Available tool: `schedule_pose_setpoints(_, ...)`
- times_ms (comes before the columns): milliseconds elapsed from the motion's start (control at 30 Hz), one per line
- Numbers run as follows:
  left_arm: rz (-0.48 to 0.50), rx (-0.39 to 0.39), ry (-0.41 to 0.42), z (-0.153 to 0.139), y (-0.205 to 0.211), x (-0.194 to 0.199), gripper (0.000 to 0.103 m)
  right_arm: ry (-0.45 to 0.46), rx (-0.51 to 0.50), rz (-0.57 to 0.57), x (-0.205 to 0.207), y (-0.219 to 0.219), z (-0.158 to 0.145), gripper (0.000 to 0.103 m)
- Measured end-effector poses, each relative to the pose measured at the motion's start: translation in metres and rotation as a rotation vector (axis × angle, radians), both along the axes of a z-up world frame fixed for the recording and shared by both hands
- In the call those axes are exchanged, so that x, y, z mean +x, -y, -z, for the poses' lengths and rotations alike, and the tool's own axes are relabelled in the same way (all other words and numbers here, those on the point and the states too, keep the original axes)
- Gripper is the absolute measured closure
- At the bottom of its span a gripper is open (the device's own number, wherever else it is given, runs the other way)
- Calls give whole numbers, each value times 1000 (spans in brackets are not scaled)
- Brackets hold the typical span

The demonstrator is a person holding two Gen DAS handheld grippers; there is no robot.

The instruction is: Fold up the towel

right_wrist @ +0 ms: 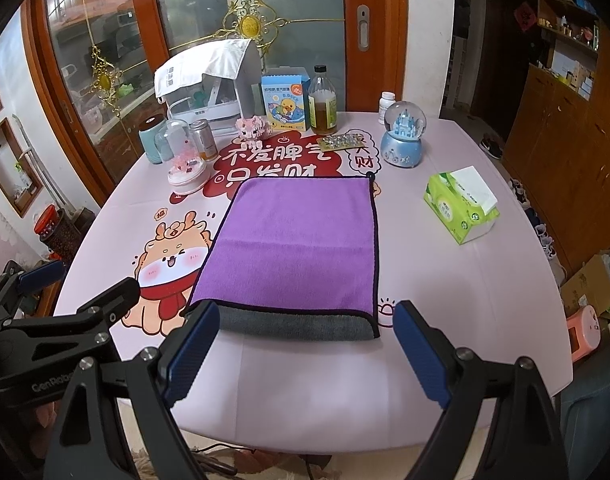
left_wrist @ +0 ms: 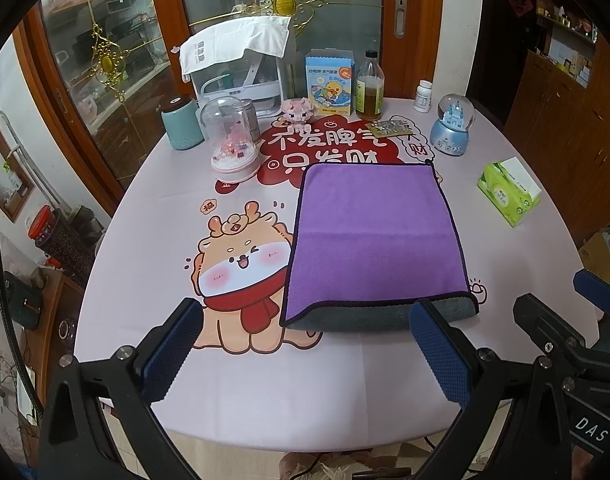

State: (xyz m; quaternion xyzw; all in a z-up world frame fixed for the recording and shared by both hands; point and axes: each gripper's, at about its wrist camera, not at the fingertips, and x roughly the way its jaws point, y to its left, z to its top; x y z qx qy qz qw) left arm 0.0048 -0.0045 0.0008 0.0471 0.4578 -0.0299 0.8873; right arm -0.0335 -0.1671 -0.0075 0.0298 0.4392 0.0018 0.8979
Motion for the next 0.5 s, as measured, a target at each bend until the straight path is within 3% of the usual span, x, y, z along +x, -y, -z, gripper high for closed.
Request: schedule_pose_setpoints(500,11,-9,5,-1,-6,-1,1,1,2,4,0,0,1,14)
